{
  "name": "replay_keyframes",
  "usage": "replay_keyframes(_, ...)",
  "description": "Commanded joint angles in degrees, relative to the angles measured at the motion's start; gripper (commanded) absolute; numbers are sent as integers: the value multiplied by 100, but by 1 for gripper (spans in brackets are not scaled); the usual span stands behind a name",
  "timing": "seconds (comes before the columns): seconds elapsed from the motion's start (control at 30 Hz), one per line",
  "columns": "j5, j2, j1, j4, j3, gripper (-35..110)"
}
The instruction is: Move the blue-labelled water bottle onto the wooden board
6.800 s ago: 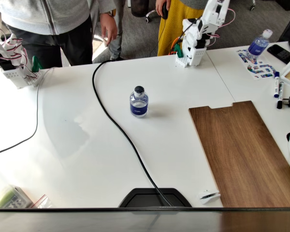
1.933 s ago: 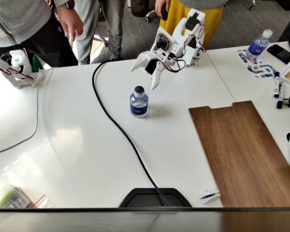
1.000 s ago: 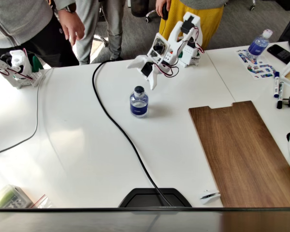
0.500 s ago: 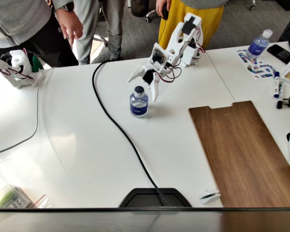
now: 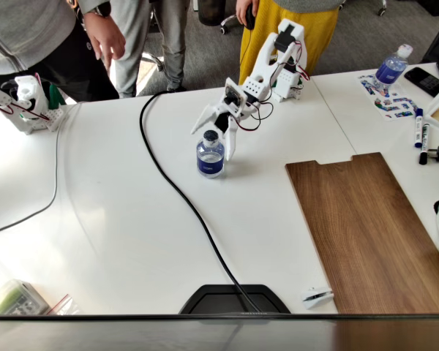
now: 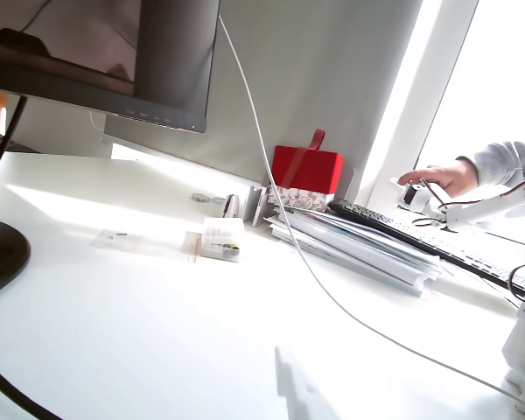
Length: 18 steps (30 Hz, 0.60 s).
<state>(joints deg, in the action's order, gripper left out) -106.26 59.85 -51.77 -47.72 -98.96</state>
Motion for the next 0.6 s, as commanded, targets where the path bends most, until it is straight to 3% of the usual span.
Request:
replay_keyframes(0.0,62,439,-185,-229,-105,48)
replay_keyframes(0.57,360,-79,-387,-1028,-149,48)
